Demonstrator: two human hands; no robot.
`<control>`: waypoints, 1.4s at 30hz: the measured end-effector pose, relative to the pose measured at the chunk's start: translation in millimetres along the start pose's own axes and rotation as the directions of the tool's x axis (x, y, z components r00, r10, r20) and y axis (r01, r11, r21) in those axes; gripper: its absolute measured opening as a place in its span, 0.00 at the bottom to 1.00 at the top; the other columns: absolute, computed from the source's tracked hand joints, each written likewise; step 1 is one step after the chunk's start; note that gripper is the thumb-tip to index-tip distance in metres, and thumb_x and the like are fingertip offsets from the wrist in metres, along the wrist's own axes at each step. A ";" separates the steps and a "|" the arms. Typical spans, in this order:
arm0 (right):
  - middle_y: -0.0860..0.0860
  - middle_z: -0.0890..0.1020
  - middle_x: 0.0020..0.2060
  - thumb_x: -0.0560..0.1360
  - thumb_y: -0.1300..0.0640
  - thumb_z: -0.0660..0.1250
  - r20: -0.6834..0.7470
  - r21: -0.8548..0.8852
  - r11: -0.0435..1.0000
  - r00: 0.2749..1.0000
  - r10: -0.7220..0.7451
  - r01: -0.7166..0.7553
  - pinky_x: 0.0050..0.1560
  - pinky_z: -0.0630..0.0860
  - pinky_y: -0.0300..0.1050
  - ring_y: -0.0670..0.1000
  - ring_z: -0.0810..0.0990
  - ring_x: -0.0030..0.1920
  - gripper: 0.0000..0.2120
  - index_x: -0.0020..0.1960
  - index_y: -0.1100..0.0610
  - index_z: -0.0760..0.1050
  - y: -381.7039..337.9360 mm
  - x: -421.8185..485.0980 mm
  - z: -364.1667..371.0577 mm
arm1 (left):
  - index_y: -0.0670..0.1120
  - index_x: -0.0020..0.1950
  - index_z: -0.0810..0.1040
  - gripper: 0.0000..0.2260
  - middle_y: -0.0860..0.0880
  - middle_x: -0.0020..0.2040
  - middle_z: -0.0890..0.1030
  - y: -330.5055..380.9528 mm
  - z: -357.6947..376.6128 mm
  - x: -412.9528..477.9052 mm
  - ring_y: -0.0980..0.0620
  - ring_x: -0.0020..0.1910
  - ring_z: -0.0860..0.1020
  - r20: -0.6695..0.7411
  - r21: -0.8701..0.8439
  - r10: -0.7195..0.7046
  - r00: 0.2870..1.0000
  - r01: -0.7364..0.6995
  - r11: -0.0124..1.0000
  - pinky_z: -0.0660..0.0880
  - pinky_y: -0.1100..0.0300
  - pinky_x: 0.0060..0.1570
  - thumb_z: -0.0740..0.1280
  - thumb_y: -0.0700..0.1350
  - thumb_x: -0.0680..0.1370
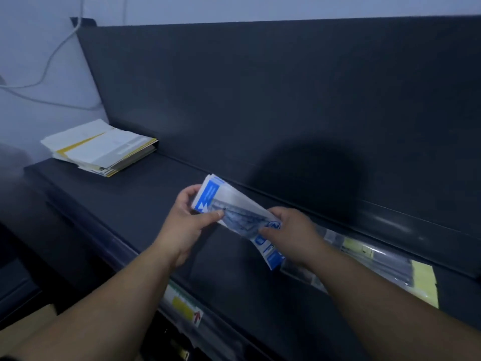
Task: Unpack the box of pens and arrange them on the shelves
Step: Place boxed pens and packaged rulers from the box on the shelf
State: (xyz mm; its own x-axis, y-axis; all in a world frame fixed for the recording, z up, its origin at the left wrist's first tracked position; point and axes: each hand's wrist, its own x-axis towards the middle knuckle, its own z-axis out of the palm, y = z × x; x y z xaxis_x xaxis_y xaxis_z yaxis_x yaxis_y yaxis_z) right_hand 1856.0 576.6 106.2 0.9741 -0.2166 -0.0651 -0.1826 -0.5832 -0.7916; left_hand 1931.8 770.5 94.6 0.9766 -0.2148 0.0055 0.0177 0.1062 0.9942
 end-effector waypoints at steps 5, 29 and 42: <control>0.44 0.81 0.44 0.75 0.51 0.66 0.003 -0.291 0.956 0.999 -0.045 0.044 0.46 0.77 0.44 0.48 0.79 0.46 0.04 0.50 0.46 0.76 1.3 18.8 19.1 | 0.48 0.56 0.75 0.22 0.48 0.50 0.83 -23.2 -29.4 23.4 0.49 0.51 0.81 0.082 0.360 -0.066 0.994 0.032 0.932 0.78 0.56 0.54 0.77 0.42 0.64; 0.48 0.55 0.78 0.73 0.36 0.65 0.026 -0.522 0.852 0.999 -0.041 0.049 0.77 0.47 0.50 0.50 0.51 0.77 0.37 0.77 0.47 0.57 -8.6 96.4 72.8 | 0.51 0.77 0.59 0.29 0.50 0.78 0.53 -52.7 -50.3 117.4 0.51 0.76 0.53 0.068 0.773 -0.071 0.995 -0.008 0.635 0.53 0.59 0.74 0.65 0.47 0.77; 0.45 0.52 0.78 0.72 0.33 0.61 0.131 -0.555 0.811 0.982 -0.134 0.185 0.76 0.41 0.56 0.48 0.50 0.77 0.36 0.76 0.42 0.56 -17.3 80.9 112.1 | 0.56 0.77 0.55 0.31 0.55 0.78 0.42 -57.1 -70.3 79.6 0.48 0.77 0.40 0.089 0.887 -0.069 0.994 -0.047 0.460 0.46 0.55 0.74 0.63 0.59 0.77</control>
State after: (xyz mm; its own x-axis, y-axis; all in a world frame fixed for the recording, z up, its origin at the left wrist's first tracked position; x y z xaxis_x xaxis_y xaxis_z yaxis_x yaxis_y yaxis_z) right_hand 1952.9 657.0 46.5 0.9988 -0.0316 -0.0375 -0.0419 -0.9477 -0.3165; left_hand 2023.6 815.5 30.7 0.9502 -0.3071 -0.0538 -0.2279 -0.8019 0.5523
